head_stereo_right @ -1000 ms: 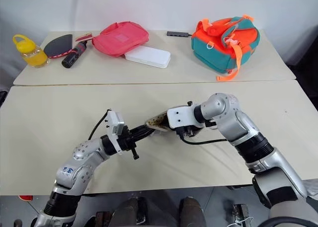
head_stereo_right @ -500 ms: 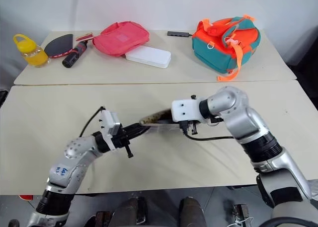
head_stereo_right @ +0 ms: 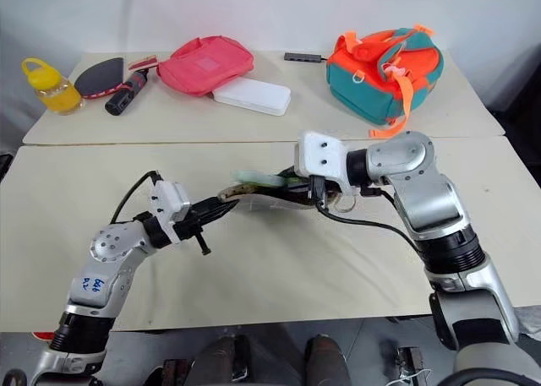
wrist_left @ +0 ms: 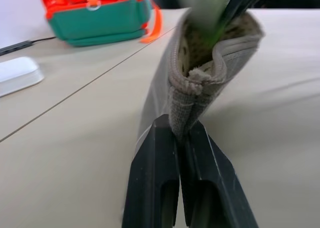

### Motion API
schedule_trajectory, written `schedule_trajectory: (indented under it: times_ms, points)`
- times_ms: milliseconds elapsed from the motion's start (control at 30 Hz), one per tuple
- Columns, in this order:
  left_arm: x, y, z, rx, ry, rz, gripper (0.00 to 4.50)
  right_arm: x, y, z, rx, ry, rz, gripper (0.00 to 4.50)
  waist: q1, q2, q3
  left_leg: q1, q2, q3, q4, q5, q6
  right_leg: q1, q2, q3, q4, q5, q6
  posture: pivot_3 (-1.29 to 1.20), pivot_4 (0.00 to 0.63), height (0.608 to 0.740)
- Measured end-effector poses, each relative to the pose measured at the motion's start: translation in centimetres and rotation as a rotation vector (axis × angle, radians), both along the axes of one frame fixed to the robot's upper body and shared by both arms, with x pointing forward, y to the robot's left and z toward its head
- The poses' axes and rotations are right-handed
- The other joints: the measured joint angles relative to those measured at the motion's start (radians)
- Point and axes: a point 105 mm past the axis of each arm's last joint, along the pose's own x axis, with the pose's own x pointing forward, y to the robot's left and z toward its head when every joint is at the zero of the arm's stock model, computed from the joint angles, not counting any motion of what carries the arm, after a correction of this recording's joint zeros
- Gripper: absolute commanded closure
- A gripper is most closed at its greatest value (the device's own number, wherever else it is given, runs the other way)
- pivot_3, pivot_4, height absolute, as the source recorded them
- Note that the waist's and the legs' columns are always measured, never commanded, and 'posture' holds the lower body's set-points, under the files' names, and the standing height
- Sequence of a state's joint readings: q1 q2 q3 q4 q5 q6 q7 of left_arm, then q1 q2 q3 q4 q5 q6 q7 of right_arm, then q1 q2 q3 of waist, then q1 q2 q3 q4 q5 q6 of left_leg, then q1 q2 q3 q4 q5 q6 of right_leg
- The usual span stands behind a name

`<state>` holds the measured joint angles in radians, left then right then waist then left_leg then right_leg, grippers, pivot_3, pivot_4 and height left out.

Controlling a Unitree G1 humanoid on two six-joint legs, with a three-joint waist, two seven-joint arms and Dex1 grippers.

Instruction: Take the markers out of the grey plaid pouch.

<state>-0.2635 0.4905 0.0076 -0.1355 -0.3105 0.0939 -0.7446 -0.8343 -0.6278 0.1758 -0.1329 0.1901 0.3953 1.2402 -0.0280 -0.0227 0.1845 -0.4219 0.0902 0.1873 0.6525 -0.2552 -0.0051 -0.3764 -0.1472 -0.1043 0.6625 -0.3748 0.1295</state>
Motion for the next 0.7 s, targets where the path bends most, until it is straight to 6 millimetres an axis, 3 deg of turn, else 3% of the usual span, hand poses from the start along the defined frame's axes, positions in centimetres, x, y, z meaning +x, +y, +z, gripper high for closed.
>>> schedule_trajectory:
  times_ms: [167, 333, 400, 567, 700]
  points:
    - [0.2, 0.8, -0.1, -0.006, -0.006, 0.025, 4.50, 0.7, -1.0, 2.7, 0.123, -0.028, -0.049, 4.10, -0.002, 0.000, 0.000, 0.000, 0.000, 0.000, 0.000, 0.000, 0.000, 0.000, 0.000, 0.000, 0.000, 0.000, 0.000, 0.00, 0.150, 0.740]
    - [0.0, 1.0, -0.2, -0.010, -0.001, 0.028, 4.50, 5.2, -5.2, 3.8, 0.053, -0.241, -0.310, 4.10, -0.003, 0.000, 0.000, 0.000, 0.000, 0.002, 0.000, 0.000, 0.000, 0.000, 0.000, 0.000, 0.000, 0.000, 0.000, 0.00, 0.150, 0.740]
    - [-0.2, 1.2, -0.7, -0.011, 0.013, 0.028, 4.50, 7.3, -8.2, 2.0, -0.078, -0.316, -0.437, 4.10, -0.003, 0.000, 0.000, 0.000, 0.000, 0.005, -0.001, 0.000, 0.000, 0.000, 0.000, 0.000, -0.001, 0.000, 0.000, 0.00, 0.150, 0.740]
    - [-0.3, 1.0, -0.8, -0.018, 0.014, 0.023, 4.50, 9.5, -12.0, -5.8, -0.285, -0.300, -0.557, 4.10, -0.006, 0.000, 0.000, 0.000, 0.000, 0.010, -0.001, 0.000, 0.000, -0.001, 0.000, 0.001, -0.001, 0.000, 0.000, 0.00, 0.150, 0.740]
    - [-0.3, 1.0, -0.8, -0.016, 0.014, 0.020, 4.50, 10.0, -13.0, -7.8, -0.333, -0.342, -0.573, 4.10, -0.019, 0.001, 0.001, 0.001, 0.001, 0.011, -0.001, 0.001, -0.001, -0.001, 0.000, 0.002, 0.000, 0.000, 0.000, 0.00, 0.150, 0.740]
